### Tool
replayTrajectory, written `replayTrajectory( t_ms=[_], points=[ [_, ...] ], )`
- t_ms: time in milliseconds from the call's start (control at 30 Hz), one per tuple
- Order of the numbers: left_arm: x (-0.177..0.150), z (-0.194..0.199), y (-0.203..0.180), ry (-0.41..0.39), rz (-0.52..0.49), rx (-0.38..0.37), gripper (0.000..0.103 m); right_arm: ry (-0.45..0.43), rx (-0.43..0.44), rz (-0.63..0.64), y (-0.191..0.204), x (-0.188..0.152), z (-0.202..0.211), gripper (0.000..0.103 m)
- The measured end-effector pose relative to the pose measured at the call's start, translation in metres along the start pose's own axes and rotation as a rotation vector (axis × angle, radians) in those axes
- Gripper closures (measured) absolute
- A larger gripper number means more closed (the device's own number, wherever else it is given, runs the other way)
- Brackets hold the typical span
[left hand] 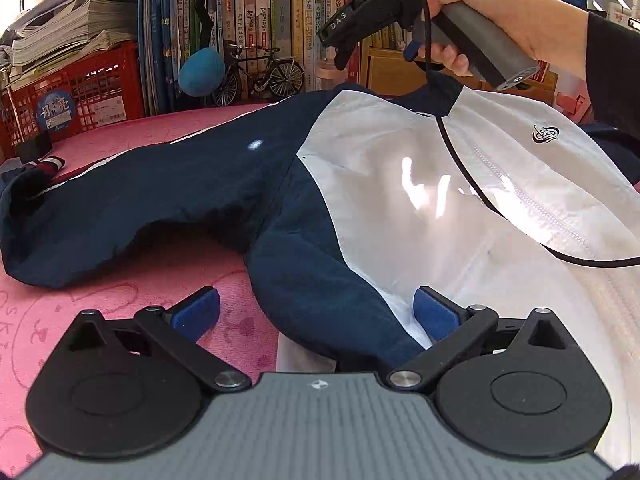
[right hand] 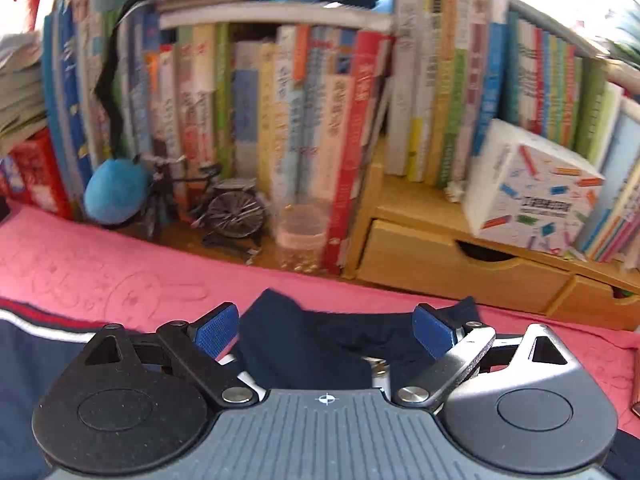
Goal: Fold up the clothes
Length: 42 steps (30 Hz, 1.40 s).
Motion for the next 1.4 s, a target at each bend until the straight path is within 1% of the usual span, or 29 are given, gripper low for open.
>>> replayTrajectory(
  t_ms=[33,67,100,133,167,233,300,333,367,467,533,633,667,733,767,800,833,900,967,1033,1067,1100,1167,1200,1267,1300,1400],
  points=[
    [0.0,0.0,0.001,-0.003,0.004,-0.004,0.0,0.033,-0.032,0.033,0.015,0.0,-0.012,0.01],
    [0.0,0.001,0.001,-0.005,0.008,-0.008,0.0,0.063,-0.078,0.059,0.027,0.0,-0.025,0.015],
    [0.0,0.001,0.003,-0.008,0.014,-0.014,0.0,0.096,-0.117,0.076,0.036,-0.002,-0.037,0.023],
    [0.0,0.002,0.004,-0.011,0.019,-0.02,0.0,0.133,-0.141,0.071,0.039,-0.006,-0.048,0.029],
    [0.0,0.002,0.004,-0.013,0.022,-0.022,0.0,0.159,-0.152,0.058,0.042,-0.009,-0.056,0.036],
    [0.0,0.003,0.004,-0.013,0.022,-0.022,0.0,0.162,-0.141,0.02,0.048,-0.008,-0.06,0.049],
    [0.0,0.002,0.003,-0.012,0.016,-0.016,0.0,0.159,-0.158,0.003,0.055,-0.004,-0.06,0.087],
    [0.0,0.002,0.002,-0.011,0.013,-0.013,0.0,0.144,-0.196,0.014,0.058,0.001,-0.061,0.092],
    [0.0,0.002,0.002,-0.01,0.011,-0.011,0.0,0.129,-0.212,0.017,0.061,0.005,-0.062,0.093],
    [-0.001,0.005,0.007,-0.025,0.044,-0.042,0.0,0.1,-0.199,-0.062,0.061,0.018,-0.059,0.094],
    [-0.001,0.006,0.011,-0.036,0.072,-0.067,0.0,0.068,-0.172,-0.123,0.059,0.03,-0.058,0.094],
    [-0.001,0.007,0.013,-0.042,0.086,-0.08,0.0,0.013,-0.137,-0.164,0.062,0.044,-0.062,0.094],
    [-0.001,0.007,0.013,-0.043,0.088,-0.082,0.0,0.009,-0.115,-0.161,0.062,0.045,-0.069,0.094],
    [0.0,0.007,0.012,-0.041,0.085,-0.079,0.0,0.058,-0.036,-0.132,0.064,0.041,-0.088,0.089],
    [0.0,0.006,0.012,-0.041,0.084,-0.078,0.0,0.084,0.003,-0.127,0.063,0.036,-0.091,0.082],
    [0.0,0.006,0.012,-0.041,0.084,-0.078,0.0,0.082,0.037,-0.132,0.062,0.031,-0.088,0.075],
    [0.0,0.006,0.012,-0.042,0.085,-0.079,0.0,0.057,0.067,-0.136,0.06,0.027,-0.079,0.069],
    [0.0,0.006,0.012,-0.042,0.086,-0.08,0.0,0.012,0.13,-0.117,0.056,0.021,-0.053,0.04],
    [-0.001,0.006,0.013,-0.045,0.092,-0.085,0.0,-0.043,0.177,-0.082,0.053,0.017,-0.02,0.029],
    [-0.001,0.007,0.015,-0.051,0.106,-0.095,0.0,-0.11,0.214,-0.052,0.045,0.009,0.025,0.02],
    [-0.001,0.009,0.018,-0.057,0.125,-0.096,0.0,-0.126,0.234,-0.042,0.042,0.002,0.042,0.011],
    [0.0,0.013,0.025,-0.056,0.149,-0.08,0.0,-0.142,0.254,-0.033,0.038,-0.004,0.059,0.006],
    [0.003,0.02,0.039,-0.057,0.196,-0.049,0.0,-0.156,0.267,0.021,0.037,-0.021,0.084,0.006],
    [0.007,0.029,0.051,-0.084,0.215,-0.045,0.0,-0.16,0.26,0.055,0.037,-0.031,0.093,0.006],
    [0.016,0.045,0.077,-0.134,0.249,-0.032,0.0,-0.171,0.218,0.119,0.036,-0.047,0.103,0.006],
    [0.022,0.039,0.091,-0.124,0.232,0.031,0.0,-0.177,0.207,0.135,0.037,-0.054,0.105,0.006],
    [0.04,0.023,0.133,-0.095,0.18,0.218,0.0,-0.168,0.22,0.115,0.036,-0.068,0.096,0.004]
  ],
)
Point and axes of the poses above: each gripper's, at about its wrist camera, not at the fingertips, and z roughly against the way its jaws point, y to its left, x to its top, the point moved 5 cm from there along -z, roughly the way its jaws point, and after that the axes turned 2 degrees about y, right-handed, at the moved point
